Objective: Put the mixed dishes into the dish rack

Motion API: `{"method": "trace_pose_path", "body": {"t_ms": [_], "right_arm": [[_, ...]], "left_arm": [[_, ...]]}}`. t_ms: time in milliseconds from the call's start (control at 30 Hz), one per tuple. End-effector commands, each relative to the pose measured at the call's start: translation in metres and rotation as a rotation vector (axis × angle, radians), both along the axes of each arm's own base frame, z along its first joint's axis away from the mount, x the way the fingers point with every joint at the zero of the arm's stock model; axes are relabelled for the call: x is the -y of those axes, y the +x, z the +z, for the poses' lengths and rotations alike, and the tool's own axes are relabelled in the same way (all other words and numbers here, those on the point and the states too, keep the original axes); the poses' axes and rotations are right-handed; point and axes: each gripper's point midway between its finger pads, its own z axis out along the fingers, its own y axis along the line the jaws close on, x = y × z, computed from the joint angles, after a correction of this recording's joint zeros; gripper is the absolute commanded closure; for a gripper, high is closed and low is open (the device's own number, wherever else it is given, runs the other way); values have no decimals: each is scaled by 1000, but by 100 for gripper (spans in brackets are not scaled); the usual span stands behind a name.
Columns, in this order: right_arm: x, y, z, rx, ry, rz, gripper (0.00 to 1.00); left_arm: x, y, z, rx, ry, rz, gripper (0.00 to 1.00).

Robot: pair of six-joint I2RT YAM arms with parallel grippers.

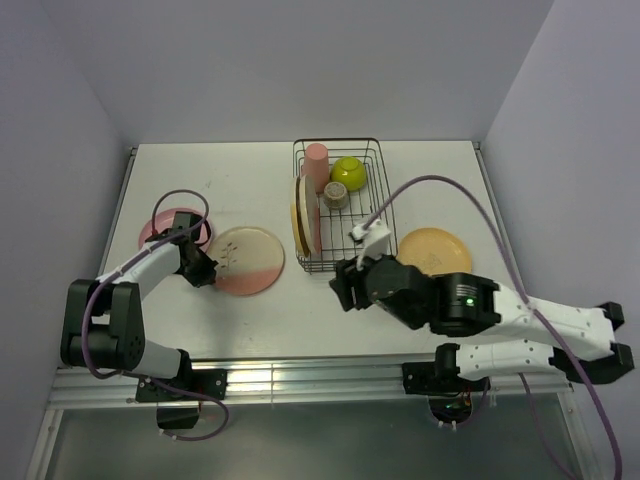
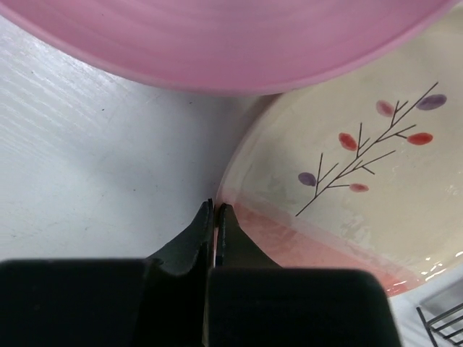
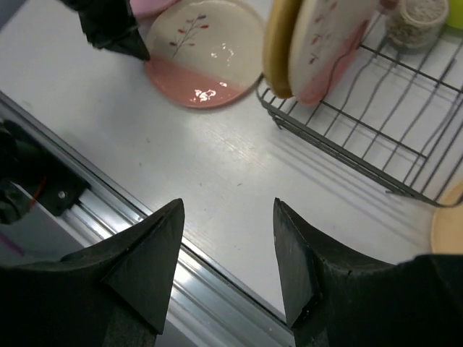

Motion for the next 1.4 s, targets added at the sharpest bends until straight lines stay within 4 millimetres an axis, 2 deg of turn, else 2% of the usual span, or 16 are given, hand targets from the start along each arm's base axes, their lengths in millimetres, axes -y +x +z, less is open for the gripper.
{"method": "trace_pose_path", "body": {"t_ms": [0,133,200,267,300,333,400,500,700,833,1000,1100,1167,1300,1367], "right_arm": [[-32,0,15,136,-56,65,40],[-86,-7,9,227,-140,219,39],[-104,-9,7,248,-166,270,39],[-127,-8,-6,280,-221,321,39],[-137,-9,-8,289,-233,346,39],[-153,-10,-21,293,-262,377,39],[-169,-9,-26,317,-289,412,39],[-202,-10,-60,327,-361,470,38],[-244,-17,-98,346,-435,554,38],[-258,-20,-122,349,-478,581,39],[-263,-22,-151,332,-504,591,38],[-265,-20,-160,344,-513,578,39],[-266,-14,-161,368,-521,540,38],[-271,-4,-178,401,-569,510,38],[-273,3,-179,428,-579,465,38]], "left_arm": [[-11,-1,18,9,64,-50,100],[-5,-6,44,44,30,-92,100],[-1,-13,59,62,8,-106,100],[3,-21,69,78,-16,-118,100],[4,-24,71,79,-23,-126,100],[5,-28,72,76,-28,-128,100],[5,-40,71,69,-35,-137,100],[4,-54,71,65,-33,-143,100],[7,-68,70,67,-61,-139,100],[7,-72,74,72,-63,-140,100],[14,-73,79,80,-94,-149,100],[19,-75,81,77,-121,-154,100],[21,-76,85,81,-133,-157,100],[24,-81,92,84,-154,-161,100],[26,-83,96,91,-162,-163,100]]}}
